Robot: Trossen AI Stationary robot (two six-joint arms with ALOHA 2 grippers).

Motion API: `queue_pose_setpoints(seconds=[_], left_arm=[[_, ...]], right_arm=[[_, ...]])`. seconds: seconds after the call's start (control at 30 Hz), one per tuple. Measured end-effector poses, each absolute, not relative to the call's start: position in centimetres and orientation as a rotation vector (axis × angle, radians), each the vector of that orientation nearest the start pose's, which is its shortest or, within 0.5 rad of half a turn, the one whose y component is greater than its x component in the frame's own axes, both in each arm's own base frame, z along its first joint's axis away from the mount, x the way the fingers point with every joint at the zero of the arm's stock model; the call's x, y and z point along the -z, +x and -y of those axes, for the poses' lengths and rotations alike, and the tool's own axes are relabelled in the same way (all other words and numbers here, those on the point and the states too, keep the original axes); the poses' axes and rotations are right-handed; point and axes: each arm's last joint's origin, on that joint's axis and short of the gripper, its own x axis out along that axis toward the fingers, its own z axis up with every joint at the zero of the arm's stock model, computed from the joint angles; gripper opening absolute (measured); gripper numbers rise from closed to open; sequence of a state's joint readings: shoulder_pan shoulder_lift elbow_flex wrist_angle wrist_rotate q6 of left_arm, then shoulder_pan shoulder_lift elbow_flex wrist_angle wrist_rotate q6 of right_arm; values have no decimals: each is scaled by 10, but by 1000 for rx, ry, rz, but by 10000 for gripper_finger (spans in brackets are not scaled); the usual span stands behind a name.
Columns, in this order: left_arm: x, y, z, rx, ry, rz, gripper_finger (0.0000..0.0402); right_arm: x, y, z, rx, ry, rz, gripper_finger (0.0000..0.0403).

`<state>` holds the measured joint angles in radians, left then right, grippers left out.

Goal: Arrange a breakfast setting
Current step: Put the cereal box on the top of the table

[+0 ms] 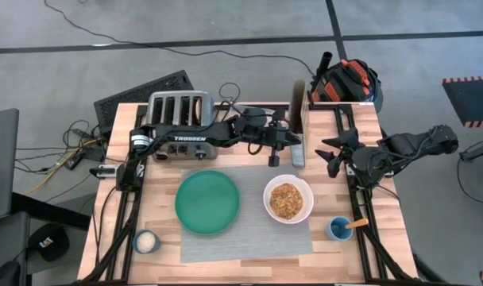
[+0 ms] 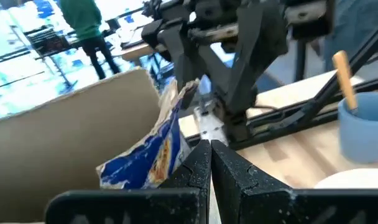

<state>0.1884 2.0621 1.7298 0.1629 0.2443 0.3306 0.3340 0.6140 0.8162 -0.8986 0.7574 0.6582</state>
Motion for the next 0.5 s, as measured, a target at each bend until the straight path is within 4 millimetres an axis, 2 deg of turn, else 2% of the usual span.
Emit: queue_pose_setpoints(seconds=[0.33,0.5], left_arm=[[-307,484,-83,153,317,-35,0],[-306,483,-83,156,335,-42,0]], right_arm=[[-307,102,-14,572,256,-432,255],[-317,108,-16,531,207,-350,255]])
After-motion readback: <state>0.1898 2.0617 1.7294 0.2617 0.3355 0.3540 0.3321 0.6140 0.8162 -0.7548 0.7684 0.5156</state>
